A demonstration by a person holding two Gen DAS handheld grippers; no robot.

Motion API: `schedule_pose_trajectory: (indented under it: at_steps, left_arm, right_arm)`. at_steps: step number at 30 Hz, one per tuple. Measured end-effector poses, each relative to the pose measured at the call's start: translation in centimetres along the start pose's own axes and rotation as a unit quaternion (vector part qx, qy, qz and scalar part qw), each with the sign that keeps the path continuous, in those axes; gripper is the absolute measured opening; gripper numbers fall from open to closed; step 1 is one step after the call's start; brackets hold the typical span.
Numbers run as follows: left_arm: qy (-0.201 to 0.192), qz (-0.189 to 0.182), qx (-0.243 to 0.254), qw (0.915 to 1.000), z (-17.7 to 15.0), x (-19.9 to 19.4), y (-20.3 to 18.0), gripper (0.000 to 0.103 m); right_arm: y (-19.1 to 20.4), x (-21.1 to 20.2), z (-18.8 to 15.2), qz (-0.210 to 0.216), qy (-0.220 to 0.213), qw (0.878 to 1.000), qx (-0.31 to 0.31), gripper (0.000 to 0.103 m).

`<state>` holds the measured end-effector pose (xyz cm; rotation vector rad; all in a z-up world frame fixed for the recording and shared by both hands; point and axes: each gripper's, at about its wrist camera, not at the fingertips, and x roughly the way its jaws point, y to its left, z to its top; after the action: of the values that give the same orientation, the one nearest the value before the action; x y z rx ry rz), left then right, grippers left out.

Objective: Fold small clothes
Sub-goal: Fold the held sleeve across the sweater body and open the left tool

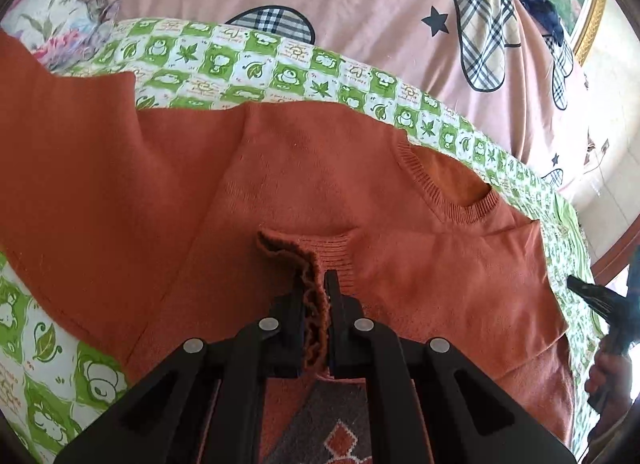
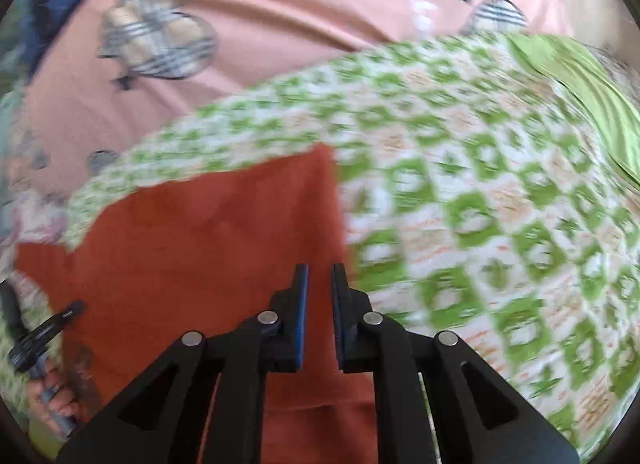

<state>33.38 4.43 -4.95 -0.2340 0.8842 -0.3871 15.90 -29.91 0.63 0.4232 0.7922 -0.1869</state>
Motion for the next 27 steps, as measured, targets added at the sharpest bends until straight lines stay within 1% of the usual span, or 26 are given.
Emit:
schedule_pose_trajectory:
  at_steps: [1,2,4,5,6,7,8,9,11,12,13,14,16,18,19,21,22,23,24,25,26,27]
  left_arm:
    - [0.004,0.004,0.000,1.0000,0.0,0.2,0.0,0.007]
    - [0.007,0.008,0.001,0.9999,0.0,0.3,-0.1,0.007]
    - [0.011,0.012,-0.001,0.9999,-0.1,0.1,0.1,0.008]
    - [0.011,0.015,-0.003,0.9998,-0.2,-0.2,0.3,0.010]
    - [0.012,0.019,-0.007,0.9997,-0.4,-0.6,0.8,0.010]
    - [0.010,0.027,-0.011,0.9995,-0.6,-1.4,1.4,0.010]
    - [0.004,0.039,-0.013,0.9992,-0.8,-2.3,2.1,0.010]
    - [-0.003,0.048,-0.016,0.9987,-0.9,-3.3,2.9,0.010]
    - [-0.022,0.067,-0.035,0.9969,-0.9,-5.5,5.3,0.010]
    - [-0.033,0.079,-0.051,0.9950,-0.7,-6.7,6.7,0.012]
    - [-0.042,0.091,-0.066,0.9928,-0.5,-7.5,8.1,0.016]
    - [-0.052,0.106,-0.082,0.9896,-0.3,-8.4,9.6,0.022]
    - [-0.067,0.135,-0.110,0.9824,0.3,-9.8,12.6,0.028]
    - [-0.077,0.166,-0.133,0.9740,1.0,-10.8,15.3,0.031]
    - [-0.083,0.186,-0.147,0.9680,1.7,-11.3,16.9,0.032]
    - [-0.095,0.212,-0.166,0.9583,3.1,-12.0,19.5,0.036]
    - [-0.105,0.228,-0.175,0.9521,4.2,-12.5,21.0,0.042]
    - [-0.115,0.240,-0.181,0.9467,5.2,-12.9,22.1,0.051]
    - [-0.126,0.251,-0.186,0.9415,6.3,-13.2,23.2,0.058]
    - [-0.136,0.260,-0.192,0.9366,7.6,-13.2,24.6,0.072]
    - [-0.138,0.265,-0.194,0.9343,8.6,-13.0,25.6,0.077]
    - [-0.135,0.276,-0.194,0.9318,9.5,-12.6,26.7,0.077]
  right_arm:
    - [0.8,1.2,-0.7,0.015,0.032,0.999,-0.010,0.022]
    - [0.8,2.2,-1.2,0.011,0.054,0.998,-0.010,0.027]
    - [-0.7,4.1,-2.3,-0.025,0.092,0.995,0.008,0.027]
    - [-1.5,3.9,-2.6,-0.008,0.085,0.996,0.031,0.026]
    - [-2.2,3.1,-2.7,0.003,0.077,0.996,0.055,0.026]
    - [-2.4,2.2,-2.7,0.005,0.071,0.995,0.070,0.027]
    - [-2.1,1.4,-2.8,0.016,0.063,0.995,0.070,0.030]
    - [-1.6,0.3,-2.9,0.038,0.051,0.996,0.064,0.032]
    - [-0.4,-1.3,-3.5,0.065,0.040,0.996,0.050,0.046]
    - [0.3,-1.8,-3.8,0.076,0.037,0.995,0.043,0.049]
    - [1.0,-2.4,-4.3,0.091,0.035,0.995,0.034,0.051]
    - [1.9,-2.4,-4.6,0.099,0.037,0.994,0.030,0.051]
    - [3.1,-2.9,-5.4,0.115,0.042,0.992,0.023,0.051]
    - [4.4,-2.8,-6.1,0.126,0.052,0.991,0.014,0.051]
    - [5.1,-2.4,-6.2,0.127,0.057,0.990,0.009,0.051]
    - [6.0,-2.4,-7.0,0.131,0.067,0.989,0.001,0.051]
    - [6.1,-2.4,-7.2,0.130,0.072,0.989,-0.001,0.051]
    - [6.4,-2.3,-7.4,0.128,0.079,0.989,-0.003,0.051]
    - [6.6,-2.2,-7.4,0.128,0.084,0.988,-0.003,0.051]
    - [6.7,-2.2,-7.6,0.130,0.087,0.988,-0.002,0.051]
    - [6.8,-2.2,-7.6,0.130,0.089,0.987,-0.002,0.051]
    - [6.9,-2.0,-7.5,0.129,0.091,0.987,-0.004,0.051]
